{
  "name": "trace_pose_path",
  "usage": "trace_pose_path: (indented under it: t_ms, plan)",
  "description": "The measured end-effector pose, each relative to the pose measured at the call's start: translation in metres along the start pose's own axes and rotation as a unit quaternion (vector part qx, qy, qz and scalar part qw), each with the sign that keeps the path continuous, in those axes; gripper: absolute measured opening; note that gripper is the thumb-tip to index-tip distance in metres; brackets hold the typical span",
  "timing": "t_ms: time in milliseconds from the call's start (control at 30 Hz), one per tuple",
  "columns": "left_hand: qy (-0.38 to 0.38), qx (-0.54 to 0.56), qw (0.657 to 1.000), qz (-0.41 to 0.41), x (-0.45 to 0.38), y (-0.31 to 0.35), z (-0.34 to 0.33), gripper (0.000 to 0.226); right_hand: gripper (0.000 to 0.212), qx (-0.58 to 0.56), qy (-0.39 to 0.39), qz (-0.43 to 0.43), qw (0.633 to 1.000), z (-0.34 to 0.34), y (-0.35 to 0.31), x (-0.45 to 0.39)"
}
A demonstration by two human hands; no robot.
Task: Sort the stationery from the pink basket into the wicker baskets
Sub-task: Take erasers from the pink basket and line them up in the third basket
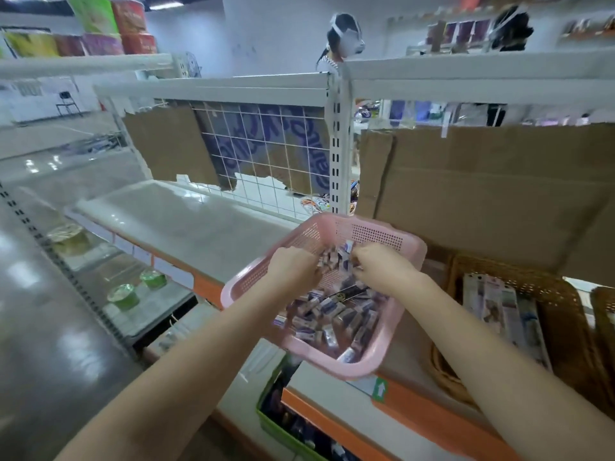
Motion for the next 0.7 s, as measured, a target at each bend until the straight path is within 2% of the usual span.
trace_pose_path:
  t_ms: [133, 333, 467, 600, 700]
  plan:
    - [-0.016, -0.015, 0.999, -0.025, -0.01, -0.01, -0.016, 0.029, 0.021, 0.004, 0.0, -0.008, 1.0, -0.01, -0.012, -0.005]
    - [-0.035, 0.024, 0.995, -0.094, -0.019, -0.013, -0.023, 0.03, 0.024, -0.025, 0.041, -0.08, 0.996, -0.008, -0.021, 0.013]
    - [-0.038, 0.06, 0.986, -0.154, -0.021, -0.007, -0.024, 0.041, 0.021, -0.046, 0.076, -0.136, 0.987, -0.006, -0.027, 0.045]
    - [-0.057, 0.034, 0.975, -0.211, -0.027, -0.001, -0.032, 0.037, 0.02, -0.072, 0.109, -0.2, 0.971, -0.009, -0.034, 0.09]
    - [-0.055, 0.07, 0.966, -0.243, -0.03, 0.01, -0.037, 0.035, 0.022, -0.084, 0.128, -0.239, 0.959, -0.014, -0.038, 0.122]
Point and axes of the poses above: each hand's wrist, its own x-axis away from the middle knuckle, its own z-axis out of the back of the hand, y = z × x, the point moved 9 cm from there along -x, towards the middle knuckle, and after that the axes turned 14 degrees about -z, right-handed, at the moved point
